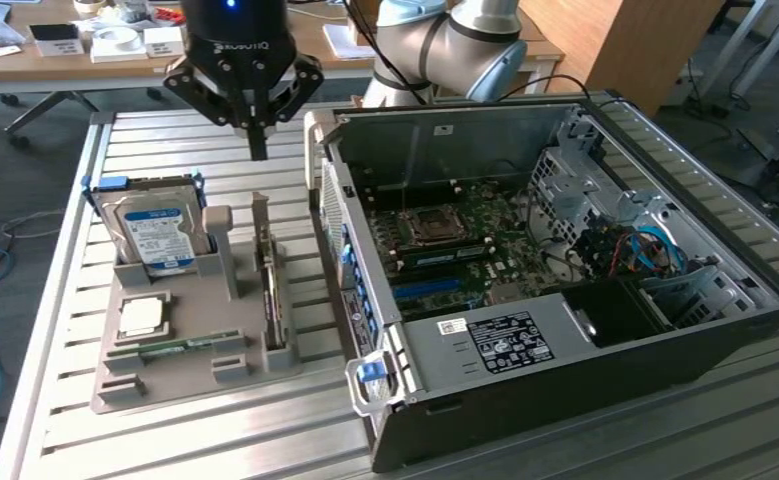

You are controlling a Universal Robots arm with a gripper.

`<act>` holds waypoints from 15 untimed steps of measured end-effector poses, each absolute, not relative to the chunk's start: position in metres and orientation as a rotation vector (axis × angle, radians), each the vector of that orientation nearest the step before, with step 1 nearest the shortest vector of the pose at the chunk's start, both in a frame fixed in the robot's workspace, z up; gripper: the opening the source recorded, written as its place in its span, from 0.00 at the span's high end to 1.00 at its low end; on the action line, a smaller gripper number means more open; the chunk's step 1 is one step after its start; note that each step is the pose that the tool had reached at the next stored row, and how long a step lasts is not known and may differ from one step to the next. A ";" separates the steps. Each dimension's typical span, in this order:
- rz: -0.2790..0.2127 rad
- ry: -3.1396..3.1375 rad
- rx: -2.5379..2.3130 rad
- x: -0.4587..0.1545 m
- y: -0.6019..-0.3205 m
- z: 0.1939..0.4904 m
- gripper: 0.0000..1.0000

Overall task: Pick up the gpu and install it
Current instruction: 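Reach for the gpu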

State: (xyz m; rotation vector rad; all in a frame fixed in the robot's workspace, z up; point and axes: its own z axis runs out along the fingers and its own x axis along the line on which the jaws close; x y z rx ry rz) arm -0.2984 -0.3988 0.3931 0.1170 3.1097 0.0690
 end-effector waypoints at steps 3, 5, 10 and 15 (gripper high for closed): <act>0.069 3.110 0.117 -0.299 -0.399 0.393 0.89; 0.069 3.110 0.117 -0.302 -0.399 0.393 0.89; 0.069 3.110 0.117 -0.307 -0.399 0.393 0.89; 0.069 3.110 0.117 -0.310 -0.409 0.393 0.89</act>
